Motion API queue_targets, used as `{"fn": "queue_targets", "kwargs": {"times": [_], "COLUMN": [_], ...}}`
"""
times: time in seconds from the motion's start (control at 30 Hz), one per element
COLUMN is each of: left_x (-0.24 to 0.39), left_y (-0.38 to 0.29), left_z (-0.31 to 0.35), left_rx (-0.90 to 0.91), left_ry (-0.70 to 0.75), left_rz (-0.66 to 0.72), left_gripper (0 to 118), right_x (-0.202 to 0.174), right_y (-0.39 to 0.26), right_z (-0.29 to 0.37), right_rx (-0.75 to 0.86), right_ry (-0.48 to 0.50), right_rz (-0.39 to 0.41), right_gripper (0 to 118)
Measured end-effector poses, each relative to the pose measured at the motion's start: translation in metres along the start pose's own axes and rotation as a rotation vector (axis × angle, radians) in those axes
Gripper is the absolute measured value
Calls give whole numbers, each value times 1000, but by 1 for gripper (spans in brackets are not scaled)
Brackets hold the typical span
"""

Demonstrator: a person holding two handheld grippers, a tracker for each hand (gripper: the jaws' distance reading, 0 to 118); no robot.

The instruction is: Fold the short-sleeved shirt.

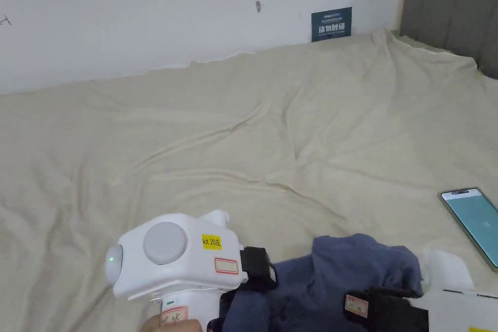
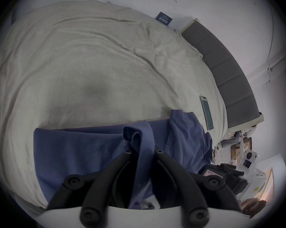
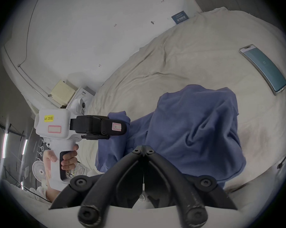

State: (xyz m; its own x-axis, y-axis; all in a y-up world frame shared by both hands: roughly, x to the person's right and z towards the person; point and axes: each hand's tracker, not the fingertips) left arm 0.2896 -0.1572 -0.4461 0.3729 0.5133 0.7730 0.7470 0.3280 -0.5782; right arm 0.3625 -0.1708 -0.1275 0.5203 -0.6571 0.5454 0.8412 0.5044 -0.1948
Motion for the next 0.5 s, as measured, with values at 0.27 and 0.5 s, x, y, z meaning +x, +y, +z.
{"fn": "queue_targets", "kwargs": {"times": [0.27,0.5], "left_x": [-5,-49], "left_y": [0,-7], "left_z": [44,99], "left_rx": [77,180], "left_ry": [-124,-60], "left_rz": [-32,-5], "left_gripper": [114,113], "right_x": [-12,-23], "right_y": [-4,-6], "right_z": [-7,-11], "right_rx": [-13,-26], "right_ry": [13,15], "right_rz": [0,36], "right_gripper": [0,0]}}
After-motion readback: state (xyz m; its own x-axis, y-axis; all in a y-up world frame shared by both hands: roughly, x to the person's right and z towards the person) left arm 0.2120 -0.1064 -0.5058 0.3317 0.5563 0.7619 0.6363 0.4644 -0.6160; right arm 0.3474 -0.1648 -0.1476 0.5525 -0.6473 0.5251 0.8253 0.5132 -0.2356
